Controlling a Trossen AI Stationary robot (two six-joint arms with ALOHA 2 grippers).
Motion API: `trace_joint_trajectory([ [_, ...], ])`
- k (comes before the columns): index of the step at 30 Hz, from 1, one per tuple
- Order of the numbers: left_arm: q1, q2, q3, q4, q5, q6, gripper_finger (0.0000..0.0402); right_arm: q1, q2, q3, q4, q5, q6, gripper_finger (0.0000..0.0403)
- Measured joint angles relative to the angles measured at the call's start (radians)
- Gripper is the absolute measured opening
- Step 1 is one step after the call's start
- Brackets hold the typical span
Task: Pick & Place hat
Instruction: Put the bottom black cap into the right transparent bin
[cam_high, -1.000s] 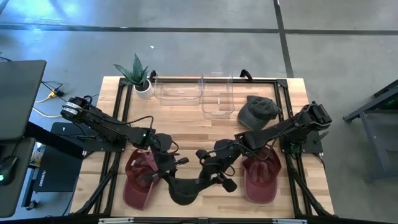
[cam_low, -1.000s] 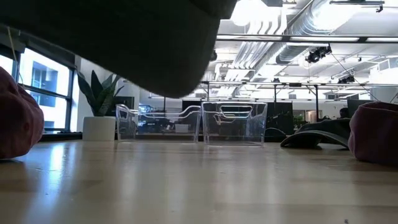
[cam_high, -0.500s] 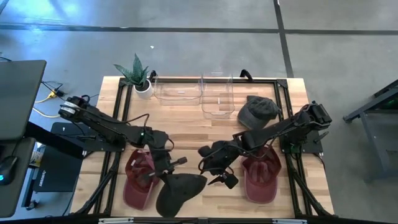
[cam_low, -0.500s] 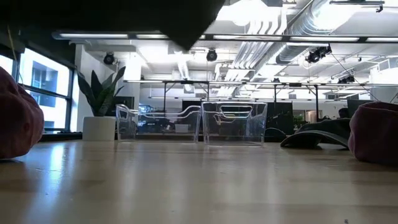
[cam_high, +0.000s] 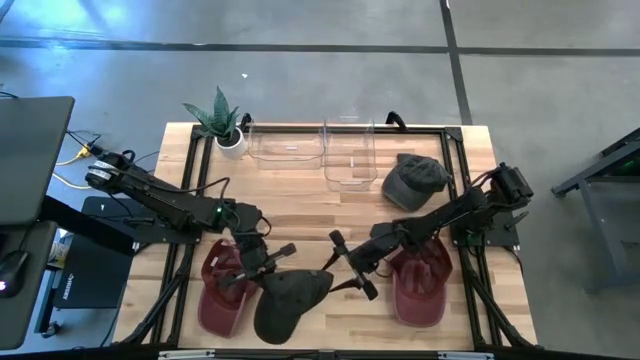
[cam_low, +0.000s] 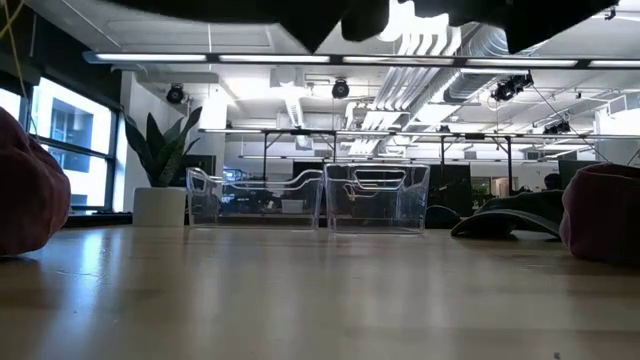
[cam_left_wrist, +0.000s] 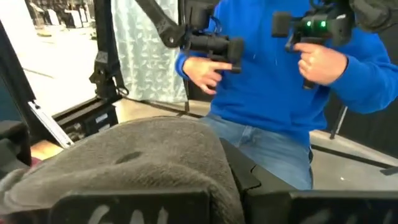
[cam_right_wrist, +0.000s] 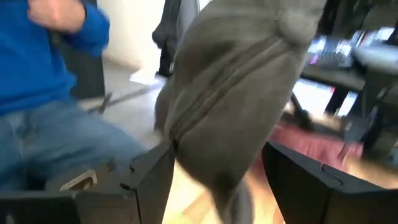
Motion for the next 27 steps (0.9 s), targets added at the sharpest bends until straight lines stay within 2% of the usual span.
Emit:
trace_joint_trajectory([
  [6,0.000,0.000,0.000,-0.001,-0.093,0.070,0.0000,0.002,0.008,0.016,-0.005,-0.019,0.003,0.0236],
  [9,0.000,-0.003,0.000,-0.005,-0.114,0.078,0.0000,0.003,0.009,0.026,-0.004,-0.118,0.020,0.0236],
  [16,0.000,-0.078,0.000,-0.072,-0.122,0.070,0.0000,0.005,-0.017,0.029,-0.008,-0.325,0.236,0.0236],
  [18,0.000,-0.094,0.002,-0.062,-0.123,0.071,0.0000,0.009,-0.033,0.029,-0.003,-0.355,0.274,0.0236],
  [22,0.000,-0.119,0.000,-0.092,-0.125,0.096,0.0000,0.024,-0.044,0.029,0.004,-0.276,0.231,0.0236],
  [27,0.000,-0.115,0.000,-0.125,-0.168,0.097,0.0000,0.027,-0.044,0.029,-0.017,-0.075,0.190,0.0236],
])
